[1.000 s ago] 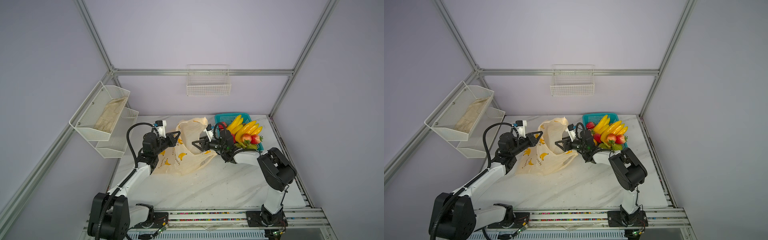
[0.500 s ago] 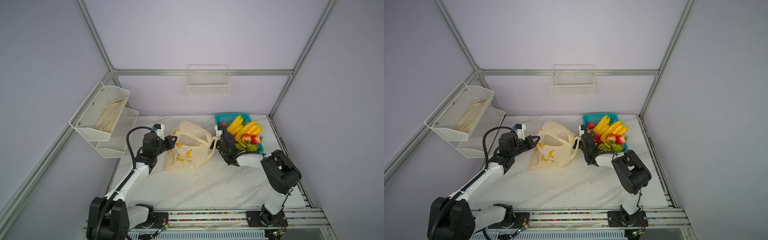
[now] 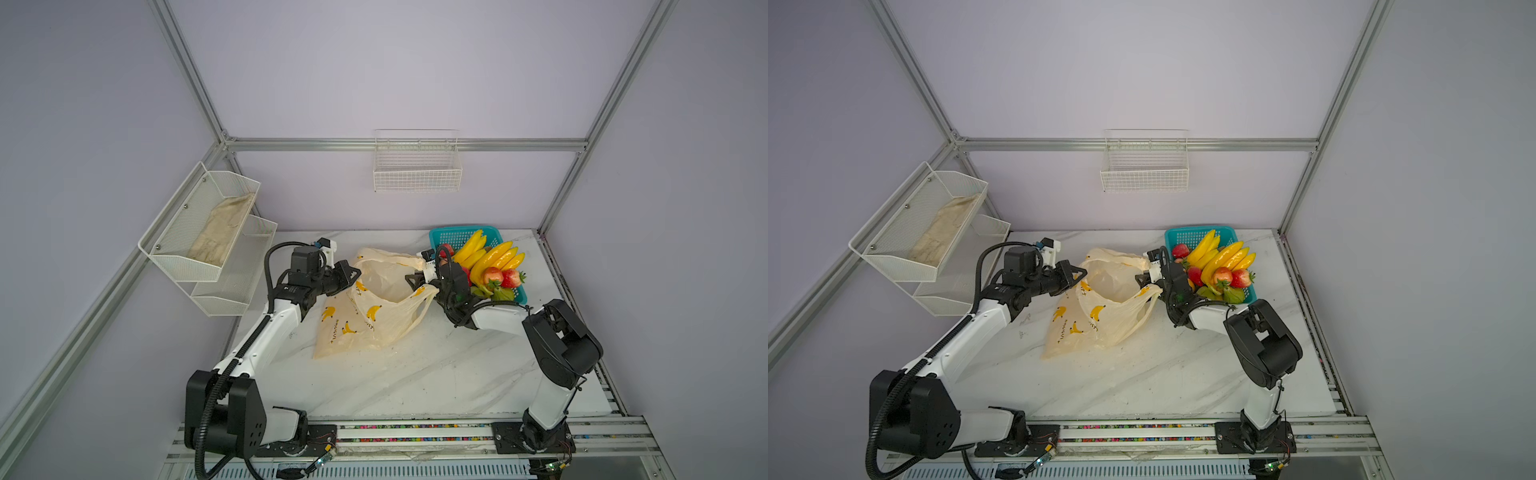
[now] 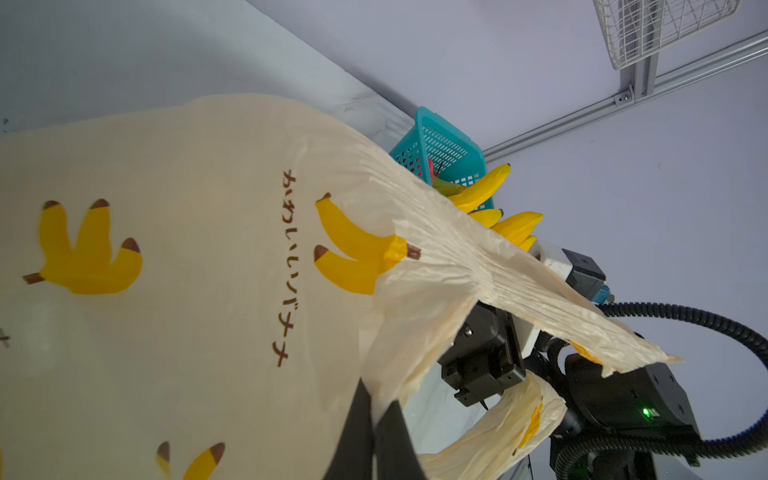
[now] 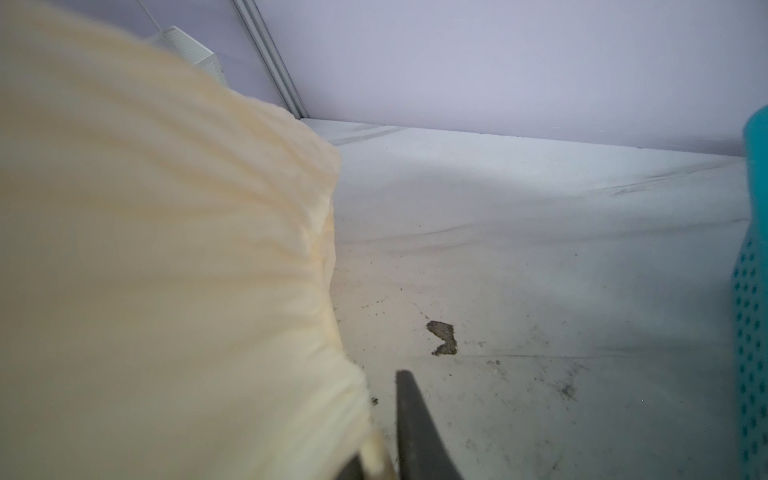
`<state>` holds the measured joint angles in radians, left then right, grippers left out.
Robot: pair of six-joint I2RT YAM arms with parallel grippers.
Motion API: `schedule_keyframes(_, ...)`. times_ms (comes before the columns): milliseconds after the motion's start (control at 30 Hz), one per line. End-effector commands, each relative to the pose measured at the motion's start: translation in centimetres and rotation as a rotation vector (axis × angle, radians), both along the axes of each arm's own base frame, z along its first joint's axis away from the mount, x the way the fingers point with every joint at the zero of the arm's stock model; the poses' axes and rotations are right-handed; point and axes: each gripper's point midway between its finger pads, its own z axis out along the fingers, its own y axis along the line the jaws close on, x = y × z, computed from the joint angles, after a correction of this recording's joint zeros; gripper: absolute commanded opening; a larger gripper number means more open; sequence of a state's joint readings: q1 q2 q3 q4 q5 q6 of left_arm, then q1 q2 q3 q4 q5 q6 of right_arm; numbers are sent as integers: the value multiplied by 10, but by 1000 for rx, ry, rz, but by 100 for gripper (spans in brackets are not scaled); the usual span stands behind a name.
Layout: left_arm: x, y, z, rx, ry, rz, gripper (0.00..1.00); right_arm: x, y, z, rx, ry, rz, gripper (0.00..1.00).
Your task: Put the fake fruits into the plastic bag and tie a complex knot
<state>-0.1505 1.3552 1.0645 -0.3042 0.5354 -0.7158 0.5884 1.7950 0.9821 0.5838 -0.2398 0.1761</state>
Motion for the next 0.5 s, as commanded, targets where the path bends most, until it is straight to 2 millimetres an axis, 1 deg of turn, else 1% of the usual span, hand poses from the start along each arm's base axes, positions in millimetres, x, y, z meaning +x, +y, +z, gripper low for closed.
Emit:
schedule_keyframes(0, 0, -8, 52, 4, -58, -88, 0, 29, -26, -6, -6, 71, -153, 4)
schedule_keyframes(33, -1, -6, 59, 28, -63, -97, 0, 36, -41, -15, -18, 104, -209, 2)
schedule_keyframes(100, -3, -2, 74, 52, -94, -104, 0, 44, -64, -33, -55, 144, -292, 1)
schedule_keyframes(133, -3, 2, 80, 42, -103, -89, 0, 45, -70, -40, -75, 159, -307, 1)
schedule_keyframes(200, -2, 5, 86, 3, -122, -68, 0, 45, -72, -44, -103, 161, -300, 1)
schedule_keyframes(233, -1, 4, 83, -12, -118, -63, 0, 44, -70, -41, -114, 144, -282, 2)
schedule_keyframes(267, 0, 4, 80, -15, -110, -64, 0, 42, -64, -36, -99, 132, -248, 3)
schedule_keyframes(300, 2, 3, 72, -14, -89, -67, 0, 38, -55, -29, -75, 112, -184, 5)
schedule_keyframes(367, 5, 2, 59, -10, -47, -77, 0, 28, -36, -14, -26, 68, -58, 11)
schedule_keyframes(400, 5, -1, 55, -15, -34, -87, 0, 22, -26, -5, 6, 43, 10, 15)
schedule_keyframes(433, 9, -3, 44, -14, -5, -93, 0, 17, -19, 1, 32, 25, 63, 19)
schedule_keyframes(467, 12, -5, 40, -12, 5, -96, 0, 13, -14, 4, 53, 14, 100, 23)
